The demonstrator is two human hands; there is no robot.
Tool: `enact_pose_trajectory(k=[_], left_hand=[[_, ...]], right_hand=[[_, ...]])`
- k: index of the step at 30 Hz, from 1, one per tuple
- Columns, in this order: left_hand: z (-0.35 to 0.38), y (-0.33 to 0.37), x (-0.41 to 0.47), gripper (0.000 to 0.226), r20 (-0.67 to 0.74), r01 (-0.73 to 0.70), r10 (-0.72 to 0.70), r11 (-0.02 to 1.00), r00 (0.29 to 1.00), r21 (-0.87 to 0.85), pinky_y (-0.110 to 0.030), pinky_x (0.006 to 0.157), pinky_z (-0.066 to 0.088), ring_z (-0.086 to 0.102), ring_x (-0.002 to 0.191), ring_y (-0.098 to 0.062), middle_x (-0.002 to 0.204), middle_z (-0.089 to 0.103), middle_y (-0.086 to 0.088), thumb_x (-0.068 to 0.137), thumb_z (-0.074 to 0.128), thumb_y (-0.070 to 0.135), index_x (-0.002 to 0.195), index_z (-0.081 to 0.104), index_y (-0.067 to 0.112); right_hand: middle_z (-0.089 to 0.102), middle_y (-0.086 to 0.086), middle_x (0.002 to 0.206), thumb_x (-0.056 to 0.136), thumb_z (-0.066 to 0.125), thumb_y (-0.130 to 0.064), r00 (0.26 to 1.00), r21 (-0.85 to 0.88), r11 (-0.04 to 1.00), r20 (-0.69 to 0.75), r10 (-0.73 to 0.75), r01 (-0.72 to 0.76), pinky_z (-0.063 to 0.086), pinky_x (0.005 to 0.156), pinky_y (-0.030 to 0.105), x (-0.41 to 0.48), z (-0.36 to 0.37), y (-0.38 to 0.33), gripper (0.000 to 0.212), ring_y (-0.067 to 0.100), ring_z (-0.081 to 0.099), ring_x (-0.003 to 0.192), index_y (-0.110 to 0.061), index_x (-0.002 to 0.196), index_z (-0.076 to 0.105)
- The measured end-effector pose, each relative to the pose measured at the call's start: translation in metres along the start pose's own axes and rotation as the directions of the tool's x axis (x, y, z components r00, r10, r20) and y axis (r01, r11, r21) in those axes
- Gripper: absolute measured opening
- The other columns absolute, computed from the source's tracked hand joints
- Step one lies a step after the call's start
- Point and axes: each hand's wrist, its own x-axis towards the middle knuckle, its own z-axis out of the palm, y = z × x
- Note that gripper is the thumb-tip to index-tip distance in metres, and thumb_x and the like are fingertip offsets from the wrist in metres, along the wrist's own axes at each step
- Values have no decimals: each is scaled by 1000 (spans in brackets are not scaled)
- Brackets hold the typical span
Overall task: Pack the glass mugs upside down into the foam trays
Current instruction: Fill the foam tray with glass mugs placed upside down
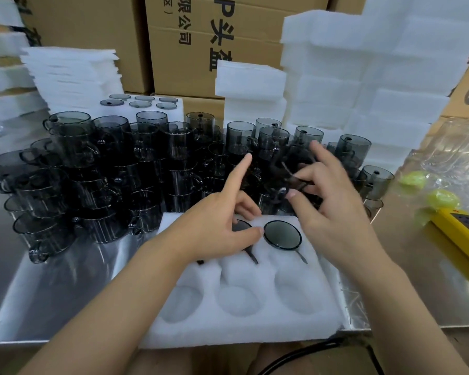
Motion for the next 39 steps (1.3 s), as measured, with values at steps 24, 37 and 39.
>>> enact_pose_trajectory(k=[24, 37, 39], left_hand=[[-26, -6, -17, 47, -253, 0, -61, 973, 966, -232, -24, 88, 53, 65, 101, -2, 108, 70, 9, 82, 64, -8, 106, 66, 33], [-54, -10, -67, 49, -236, 12, -112, 921, 965, -389, -41, 74, 59, 71, 81, -34, 83, 76, -9, 84, 56, -14, 85, 78, 30], [-55, -15, -74, 44, -221, 29, -124, 920, 967, -391, -50, 75, 57, 69, 80, -40, 82, 75, -13, 84, 60, -12, 86, 78, 28]], right_hand=[[38, -2, 107, 63, 87, -22, 984, 11, 992, -125, -126, 129, 38, 88, 12, -6, 47, 3, 63, 6, 42, 100, -5, 112, 51], [50, -14, 102, 63, 76, -60, 886, 91, 964, 380, -267, 251, 38, 77, 5, -17, 29, -67, 66, -8, 49, 90, -29, 120, 59], [47, -20, 91, 58, 77, -63, 892, 93, 976, 396, -217, 196, 35, 73, 3, -23, 34, -74, 66, -10, 47, 83, -33, 115, 62]])
